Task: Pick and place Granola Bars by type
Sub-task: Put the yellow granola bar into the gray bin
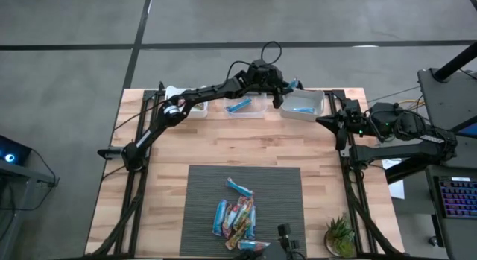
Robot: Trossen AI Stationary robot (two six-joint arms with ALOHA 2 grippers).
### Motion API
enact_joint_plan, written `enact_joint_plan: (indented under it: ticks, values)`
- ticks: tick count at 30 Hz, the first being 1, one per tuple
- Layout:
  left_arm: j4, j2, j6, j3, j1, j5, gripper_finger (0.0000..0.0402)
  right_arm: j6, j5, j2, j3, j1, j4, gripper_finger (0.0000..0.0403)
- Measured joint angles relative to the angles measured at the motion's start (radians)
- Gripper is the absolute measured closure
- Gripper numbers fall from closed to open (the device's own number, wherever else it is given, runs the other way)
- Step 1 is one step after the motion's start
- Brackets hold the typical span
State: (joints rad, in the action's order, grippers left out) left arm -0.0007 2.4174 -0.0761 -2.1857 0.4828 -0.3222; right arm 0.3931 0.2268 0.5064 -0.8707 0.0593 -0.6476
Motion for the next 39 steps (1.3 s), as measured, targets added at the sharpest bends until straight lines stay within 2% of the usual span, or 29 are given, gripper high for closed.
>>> enact_joint_plan:
  ticks: [14,25,39]
  values:
    - [0.001,0.0,0.002,0.0,-0.015,0.002,0.0307,-0.001,0.0,0.0,0.0,0.0,0.0,0.0394]
    - [0.098,-0.002,0.03,0.0,-0.018,0.002,0.0307,-0.001,0.0,0.0,0.0,0.0,0.0,0.0394]
    - [0.099,-0.002,0.032,0.0,-0.018,0.007,0.0307,-0.001,0.0,0.0,0.0,0.0,0.0,0.0394]
